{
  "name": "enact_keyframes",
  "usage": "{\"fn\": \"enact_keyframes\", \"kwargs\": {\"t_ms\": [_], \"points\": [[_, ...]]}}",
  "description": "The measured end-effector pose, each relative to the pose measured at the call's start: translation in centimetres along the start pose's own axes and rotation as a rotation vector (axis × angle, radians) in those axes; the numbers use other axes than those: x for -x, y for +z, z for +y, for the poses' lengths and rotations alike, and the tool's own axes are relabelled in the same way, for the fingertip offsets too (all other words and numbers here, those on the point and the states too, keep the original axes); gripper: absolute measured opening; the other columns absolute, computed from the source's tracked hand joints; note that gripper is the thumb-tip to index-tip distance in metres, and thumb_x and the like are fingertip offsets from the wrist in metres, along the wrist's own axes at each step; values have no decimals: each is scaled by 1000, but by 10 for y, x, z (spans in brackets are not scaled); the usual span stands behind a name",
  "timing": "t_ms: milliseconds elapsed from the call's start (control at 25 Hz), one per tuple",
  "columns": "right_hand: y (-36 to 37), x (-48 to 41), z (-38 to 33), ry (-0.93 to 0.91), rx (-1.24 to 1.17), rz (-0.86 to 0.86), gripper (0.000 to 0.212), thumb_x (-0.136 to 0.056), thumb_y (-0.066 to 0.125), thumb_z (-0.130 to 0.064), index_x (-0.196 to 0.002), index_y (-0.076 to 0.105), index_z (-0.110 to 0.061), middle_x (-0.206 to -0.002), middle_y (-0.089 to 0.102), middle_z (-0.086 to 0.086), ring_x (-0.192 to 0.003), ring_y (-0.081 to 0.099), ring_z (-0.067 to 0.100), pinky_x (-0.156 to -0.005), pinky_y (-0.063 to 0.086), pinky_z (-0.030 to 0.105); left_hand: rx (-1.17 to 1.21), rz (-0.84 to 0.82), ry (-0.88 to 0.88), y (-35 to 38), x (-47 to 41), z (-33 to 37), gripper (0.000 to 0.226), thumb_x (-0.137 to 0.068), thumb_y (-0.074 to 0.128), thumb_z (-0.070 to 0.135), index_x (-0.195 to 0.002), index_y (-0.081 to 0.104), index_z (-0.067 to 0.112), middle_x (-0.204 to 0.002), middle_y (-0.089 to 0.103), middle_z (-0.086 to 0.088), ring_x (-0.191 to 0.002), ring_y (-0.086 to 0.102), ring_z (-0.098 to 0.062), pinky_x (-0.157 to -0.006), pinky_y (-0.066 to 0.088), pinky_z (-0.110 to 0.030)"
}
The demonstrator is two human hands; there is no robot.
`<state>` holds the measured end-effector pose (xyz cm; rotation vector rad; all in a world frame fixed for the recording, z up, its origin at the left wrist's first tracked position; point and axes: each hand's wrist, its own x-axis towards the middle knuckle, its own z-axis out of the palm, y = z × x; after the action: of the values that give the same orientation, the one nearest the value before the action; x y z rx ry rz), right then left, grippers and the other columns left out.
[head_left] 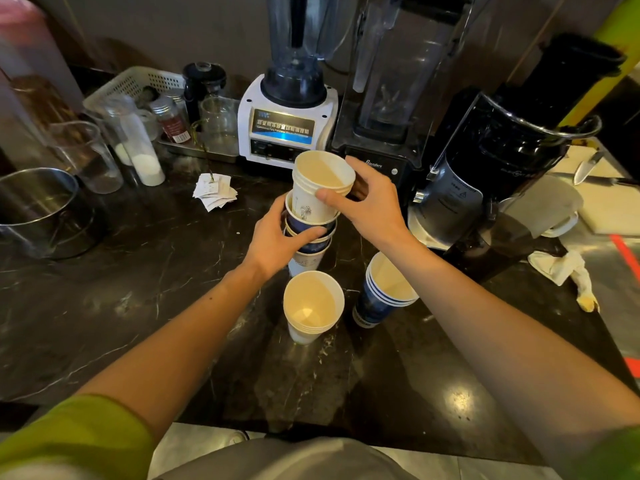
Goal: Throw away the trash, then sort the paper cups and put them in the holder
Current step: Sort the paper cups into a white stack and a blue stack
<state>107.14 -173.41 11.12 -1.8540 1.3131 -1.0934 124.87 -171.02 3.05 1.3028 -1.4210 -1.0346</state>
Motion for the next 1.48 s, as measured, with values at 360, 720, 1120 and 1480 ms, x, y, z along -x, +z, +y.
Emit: {"fn": "enact_keyframes", "kwargs": {"t_ms": [360, 720, 1120, 1480], "points": [[-37, 11, -20, 39, -361, 273, 32, -86, 75, -23, -115, 62, -26, -100, 70, -25, -99, 64, -7, -83, 52, 17, -18, -11, -10, 1, 2, 4, 79, -75, 79, 35, -142, 37, 35, -132, 48, 22, -115, 50, 5, -92, 46, -16], [-62, 62, -22, 147, -520, 284, 69, -73, 77, -41, -132, 54, -13, -124, 64, -2, -118, 62, 13, -92, 54, 35, -37, 5, -81, -5, 19, 7, 105, -75, 79, 38, -156, 13, 23, -160, 27, -3, -144, 31, -18, -115, 32, -40], [-42, 107, 1, 86, -243, -82, 78, -76, 80, -29, -142, 46, -6, -128, 61, -11, -119, 60, 4, -90, 50, 19, 16, -152, -117, 0, 146, -55, 108, -61, 86, 58, -150, 25, 44, -153, 39, 17, -140, 38, -4, -114, 35, -39], [-8, 121, 11, 10, 348, -468, 93, -75, 69, -66, -150, 24, -36, -148, 40, -13, -131, 37, 1, -102, 34, 24, -24, -95, -60, 17, 134, -47, 83, -67, 85, 46, -137, 40, 47, -126, 51, 42, -123, 49, 11, -96, 38, -4]]}}
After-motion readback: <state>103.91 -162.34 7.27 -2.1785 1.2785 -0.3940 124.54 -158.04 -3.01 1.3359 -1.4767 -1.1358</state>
